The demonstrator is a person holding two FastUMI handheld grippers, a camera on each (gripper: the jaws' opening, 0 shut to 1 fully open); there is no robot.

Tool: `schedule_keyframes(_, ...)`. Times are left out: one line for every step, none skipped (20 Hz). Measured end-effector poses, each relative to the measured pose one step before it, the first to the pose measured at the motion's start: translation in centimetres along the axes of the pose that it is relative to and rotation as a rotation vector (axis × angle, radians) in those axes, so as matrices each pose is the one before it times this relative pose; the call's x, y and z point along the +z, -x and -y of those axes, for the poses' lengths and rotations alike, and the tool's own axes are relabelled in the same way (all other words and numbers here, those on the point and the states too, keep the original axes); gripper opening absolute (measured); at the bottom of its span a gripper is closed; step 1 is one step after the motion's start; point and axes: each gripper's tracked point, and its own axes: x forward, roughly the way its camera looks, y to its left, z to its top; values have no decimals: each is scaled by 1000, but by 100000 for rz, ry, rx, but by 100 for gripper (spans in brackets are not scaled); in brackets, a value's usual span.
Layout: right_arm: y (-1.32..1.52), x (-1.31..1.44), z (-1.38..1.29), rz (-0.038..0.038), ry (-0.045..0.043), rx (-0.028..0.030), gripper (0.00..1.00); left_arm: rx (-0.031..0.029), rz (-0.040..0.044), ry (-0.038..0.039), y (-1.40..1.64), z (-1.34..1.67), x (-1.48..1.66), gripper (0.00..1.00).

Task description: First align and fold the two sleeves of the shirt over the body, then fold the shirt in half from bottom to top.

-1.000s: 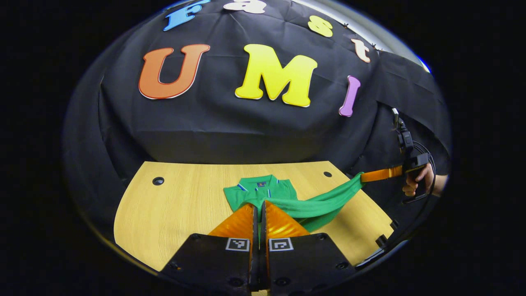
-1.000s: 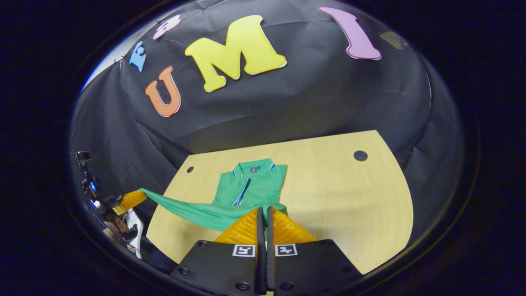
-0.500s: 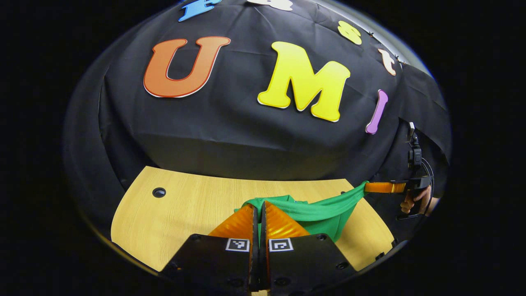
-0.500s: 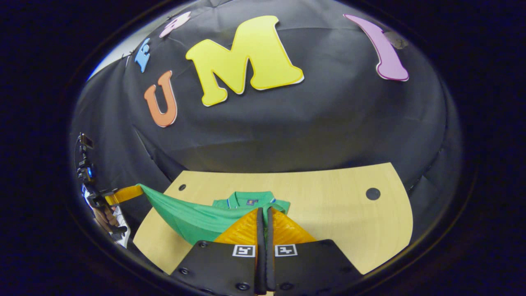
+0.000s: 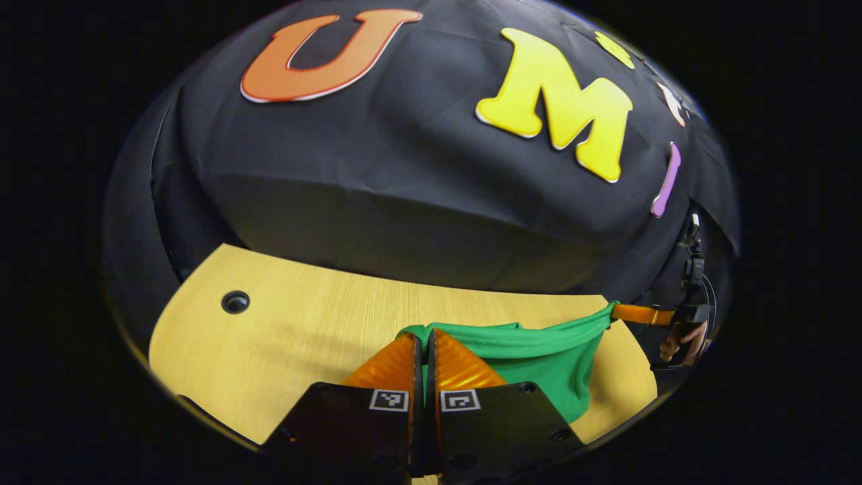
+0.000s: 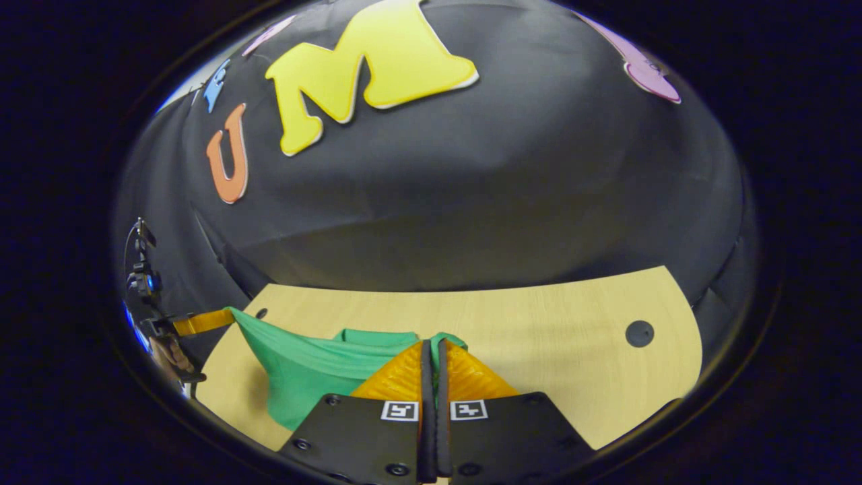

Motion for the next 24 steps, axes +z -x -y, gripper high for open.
schedule_keyframes(-1347, -696, 423, -711, 1404, -831, 2, 1825, -1310, -359, -1237, -1003, -1015, 4)
schedule_keyframes(-1179, -599, 250, -192, 639, -447, 2, 1253, -1076, -911, -978, -787, -735, 3)
schedule_keyframes(-1177, -586, 108, -475, 780, -659, 3, 995, -591, -1102, -608, -565, -529, 4)
schedule_keyframes(-1094, -864, 134, -1304, 1695, -1143, 3, 696, -491, -918, -700, -295, -185, 4)
schedule_keyframes(-973, -702, 124, -662, 2172, -921, 0, 1311, -201, -505, -828, -285, -365, 4)
schedule_keyframes(-892, -552, 128, -966, 1752, -952, 2, 2808, -618, -683, -911, -218, -779, 4)
schedule_keyframes(-755, -349, 231, -822, 608, -1988, 2, 3372, -690, -1165, -769, -472, -598, 4)
schedule_keyframes(-496, -621, 192, -971, 269, -1883, 2, 1424, -1376, -619, -732, -7, -743, 4)
schedule_keyframes(51, -305, 171, -1336, -223, -1901, 3, -100, -1987, 81, -293, 157, -797, 6)
schedule_keyframes(-687, -432, -243, -433, 358, -813, 3, -613, -2043, 272, -457, 424, -704, 7)
schedule_keyframes(-81, -76, 146, -559, 1111, -926, 3, 111, -1806, -89, -127, 132, -618, 10)
schedule_keyframes(200, -40, -4, 23, 928, 42, 8, 760, -1442, -714, -19, 11, -399, 12)
schedule_keyframes(173, 35, 90, -133, 883, -633, 12, 1653, -1371, -1570, -84, -80, -42, 18)
schedule_keyframes(123, 234, 191, 655, 176, -806, 8, 1175, 213, -877, 588, 41, 73, 23)
schedule_keyframes(545, 541, 298, 1003, 55, -1209, 27, -561, 910, 427, 543, 272, 433, 32)
schedule_keyframes(822, 650, 518, 2551, 59, -1881, 32, -867, 1946, 665, 851, 340, 680, 37)
schedule_keyframes(966, 772, 579, 2625, 357, -2205, 37, -504, 1740, 75, 1147, 284, 794, 49)
schedule_keyframes(1210, 609, 287, 2165, -37, -1369, 55, 393, 1545, -644, 975, -5, 587, 66)
schedule_keyframes(2065, 689, 131, 1679, 161, -2424, 72, 2464, 2060, -2927, 1575, -388, 858, 73)
schedule_keyframes(1505, 185, 245, 1286, -26, -1986, 91, 2623, 2929, -3581, 1957, -256, 1216, 86)
schedule_keyframes(1899, 713, 271, 2995, 97, -2446, 88, 826, 2513, -1306, 1718, -24, 860, 90)
schedule_keyframes(1917, 635, 297, 3312, 953, -2147, 92, -293, 2818, 81, 1840, 495, 1205, 92)
schedule_keyframes(2438, 967, 99, 3824, 566, -1101, 95, -135, 2987, 1023, 2070, 315, 1088, 100)
schedule_keyframes(2346, 1186, -63, 3931, 501, -871, 95, -109, 2866, 1008, 2120, 125, 1125, 94)
